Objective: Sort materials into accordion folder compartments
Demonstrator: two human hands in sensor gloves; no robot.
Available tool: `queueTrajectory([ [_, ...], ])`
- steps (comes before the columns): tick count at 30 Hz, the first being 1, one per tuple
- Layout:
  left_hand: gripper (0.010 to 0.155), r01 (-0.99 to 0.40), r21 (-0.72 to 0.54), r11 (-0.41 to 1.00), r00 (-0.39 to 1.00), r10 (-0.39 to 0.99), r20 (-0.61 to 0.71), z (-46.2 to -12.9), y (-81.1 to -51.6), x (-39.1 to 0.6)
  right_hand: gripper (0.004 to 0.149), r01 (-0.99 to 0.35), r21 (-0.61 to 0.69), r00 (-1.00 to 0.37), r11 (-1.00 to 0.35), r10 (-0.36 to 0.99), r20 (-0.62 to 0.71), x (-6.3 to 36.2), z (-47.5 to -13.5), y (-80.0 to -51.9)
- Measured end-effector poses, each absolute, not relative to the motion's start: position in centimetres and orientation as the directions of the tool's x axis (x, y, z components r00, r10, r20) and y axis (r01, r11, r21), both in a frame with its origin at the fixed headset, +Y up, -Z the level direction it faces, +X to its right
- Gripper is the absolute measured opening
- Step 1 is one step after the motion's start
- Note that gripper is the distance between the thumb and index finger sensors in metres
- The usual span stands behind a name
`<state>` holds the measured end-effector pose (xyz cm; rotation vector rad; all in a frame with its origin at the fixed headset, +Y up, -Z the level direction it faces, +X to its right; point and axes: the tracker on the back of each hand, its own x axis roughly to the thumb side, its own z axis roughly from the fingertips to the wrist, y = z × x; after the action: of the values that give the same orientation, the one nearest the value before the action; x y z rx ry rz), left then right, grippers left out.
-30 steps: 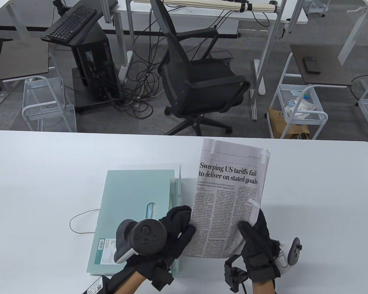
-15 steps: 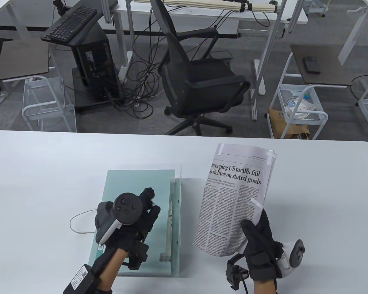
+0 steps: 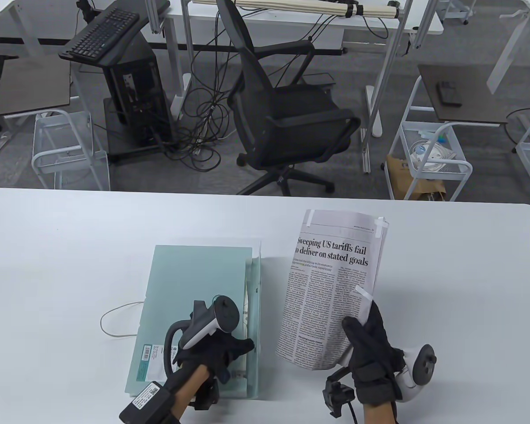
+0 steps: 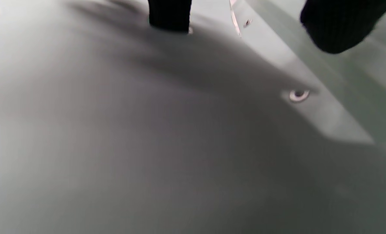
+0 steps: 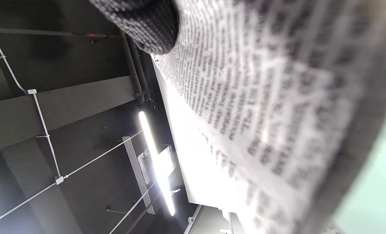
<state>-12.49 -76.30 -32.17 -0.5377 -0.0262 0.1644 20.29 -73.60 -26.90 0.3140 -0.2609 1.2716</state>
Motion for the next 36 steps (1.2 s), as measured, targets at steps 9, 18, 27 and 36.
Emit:
queueTrajectory([
  [9,0.113,-0.055,-0.483,0.874,0.998,0.041,-0.04,-32.1,-78.0,-11.0,0.054,-0.967,0.07,0.253,0.245,0.898,0.36,20.4,-26.9,-73.7],
  [18,0.101,-0.369,-0.437,0.821,0.924,0.375,-0.075,-32.5,-75.7,-14.7,0.055,-0.97,0.071,0.244,0.234,0.902,0.357,20.4,-26.9,-73.7],
  [27,0.098,-0.774,-0.336,0.536,0.586,0.808,-0.06,-31.6,-72.4,-21.7,0.055,-0.972,0.068,0.234,0.224,0.907,0.351,20.3,-26.9,-73.8],
  [36,0.095,-0.952,-0.284,0.114,0.135,0.989,-0.053,-31.0,-72.4,-28.7,0.055,-0.97,0.063,0.241,0.233,0.909,0.341,20.3,-26.9,-73.8],
])
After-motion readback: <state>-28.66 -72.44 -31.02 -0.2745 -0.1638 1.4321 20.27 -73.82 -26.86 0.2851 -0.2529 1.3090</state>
